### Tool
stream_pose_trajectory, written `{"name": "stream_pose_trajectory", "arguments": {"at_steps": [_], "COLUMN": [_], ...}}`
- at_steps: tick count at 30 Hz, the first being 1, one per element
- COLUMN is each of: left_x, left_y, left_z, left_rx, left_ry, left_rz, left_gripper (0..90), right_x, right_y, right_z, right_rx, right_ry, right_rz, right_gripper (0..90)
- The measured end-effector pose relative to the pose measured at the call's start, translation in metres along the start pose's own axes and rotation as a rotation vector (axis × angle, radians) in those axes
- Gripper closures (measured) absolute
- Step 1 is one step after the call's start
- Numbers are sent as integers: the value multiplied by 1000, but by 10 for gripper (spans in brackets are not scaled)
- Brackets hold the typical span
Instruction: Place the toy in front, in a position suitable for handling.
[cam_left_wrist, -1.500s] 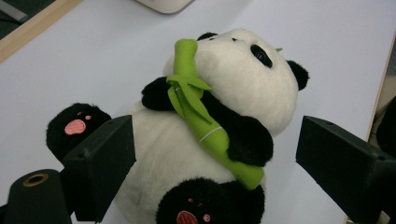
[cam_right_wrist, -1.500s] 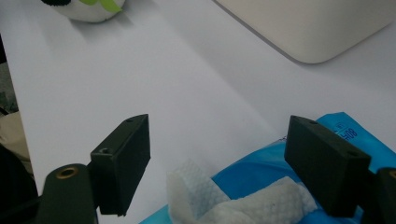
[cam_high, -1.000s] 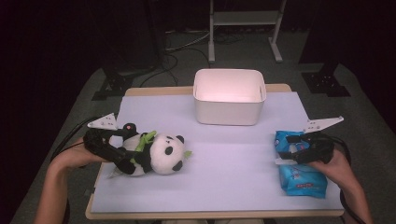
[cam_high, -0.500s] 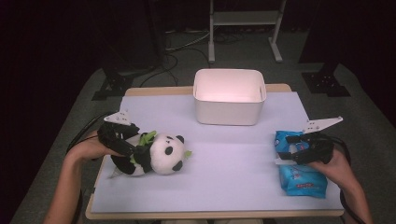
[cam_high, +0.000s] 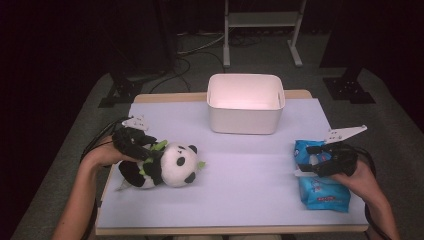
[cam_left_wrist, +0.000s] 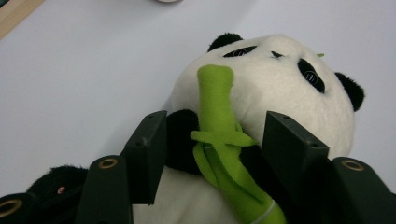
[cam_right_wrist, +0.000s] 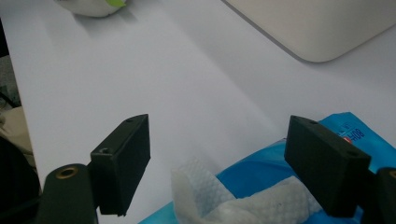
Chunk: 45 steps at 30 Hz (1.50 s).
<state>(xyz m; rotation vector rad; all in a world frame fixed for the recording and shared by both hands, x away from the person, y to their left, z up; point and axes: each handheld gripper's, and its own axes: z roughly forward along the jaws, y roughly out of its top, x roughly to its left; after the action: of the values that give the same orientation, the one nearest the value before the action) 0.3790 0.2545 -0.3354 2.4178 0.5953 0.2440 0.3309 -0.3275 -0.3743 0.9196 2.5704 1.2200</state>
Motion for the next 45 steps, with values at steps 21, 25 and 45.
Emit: {"name": "stream_pose_trajectory", "arguments": {"at_steps": [21,25,45], "left_x": [-8,-16,-53], "left_y": [7,13,68], "left_z": [-2,-7,-19], "left_rx": [42,47,19], "left_ry": [65,70,63], "left_rz": [7,6,78], "left_gripper": [713,717,716], "right_x": [-1,0,-2], "right_y": [-1,-1,-1], "right_z": [-2,-1,-4], "right_rx": [-3,-2,-8], "right_ry": [-1,-2,-9], "right_rz": [7,6,8], "right_gripper": [213,213,213]}}
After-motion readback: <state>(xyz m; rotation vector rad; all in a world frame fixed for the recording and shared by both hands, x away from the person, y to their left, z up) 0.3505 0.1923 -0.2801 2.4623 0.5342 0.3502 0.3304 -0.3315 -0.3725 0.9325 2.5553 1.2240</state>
